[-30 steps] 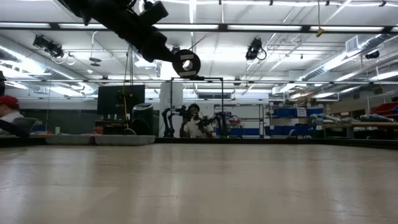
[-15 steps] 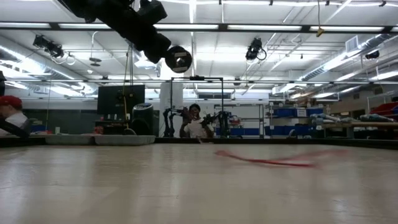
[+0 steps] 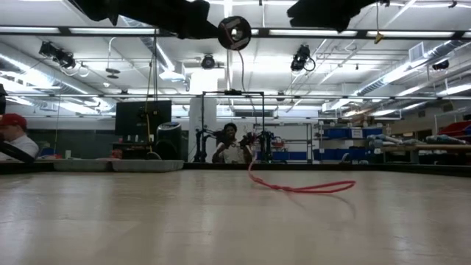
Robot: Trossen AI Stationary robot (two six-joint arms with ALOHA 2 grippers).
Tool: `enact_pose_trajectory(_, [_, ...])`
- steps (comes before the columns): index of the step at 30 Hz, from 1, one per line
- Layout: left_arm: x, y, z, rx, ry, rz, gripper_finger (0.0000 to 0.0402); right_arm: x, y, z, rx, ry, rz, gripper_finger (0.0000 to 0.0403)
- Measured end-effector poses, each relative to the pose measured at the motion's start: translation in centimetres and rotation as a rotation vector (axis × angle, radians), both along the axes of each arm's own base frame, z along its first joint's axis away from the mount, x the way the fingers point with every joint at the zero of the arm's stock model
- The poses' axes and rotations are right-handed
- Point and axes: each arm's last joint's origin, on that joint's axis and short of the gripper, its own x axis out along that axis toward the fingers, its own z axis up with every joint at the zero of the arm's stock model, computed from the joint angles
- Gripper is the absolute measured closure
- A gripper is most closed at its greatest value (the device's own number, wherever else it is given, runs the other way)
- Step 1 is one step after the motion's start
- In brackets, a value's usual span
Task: Coil cords
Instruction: Uncoil the red wire from the spool
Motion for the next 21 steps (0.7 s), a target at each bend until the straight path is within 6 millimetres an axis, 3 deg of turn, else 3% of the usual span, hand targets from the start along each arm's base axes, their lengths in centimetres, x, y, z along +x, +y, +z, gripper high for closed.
enact_pose_trajectory(8, [0.2,-0.3,0.5,-0.038,-0.081,-0.129,0.0402,0.5,-1.0,-3.9,-0.004,-0.144,0.038,0.0220])
enact_pose_trajectory(15, [0.4,-0.9,0.6,-0.031,-0.084,-0.340,0.0402,3.3,-1.5,-5.6,0.001,-0.098,0.053,0.0223])
enact_pose_trajectory(21, [0.3,-0.6,0.5,-0.105,-0.110,-0.252,0.0402,5.7,-1.7,-5.8,0.002,-0.077,0.086,0.0232])
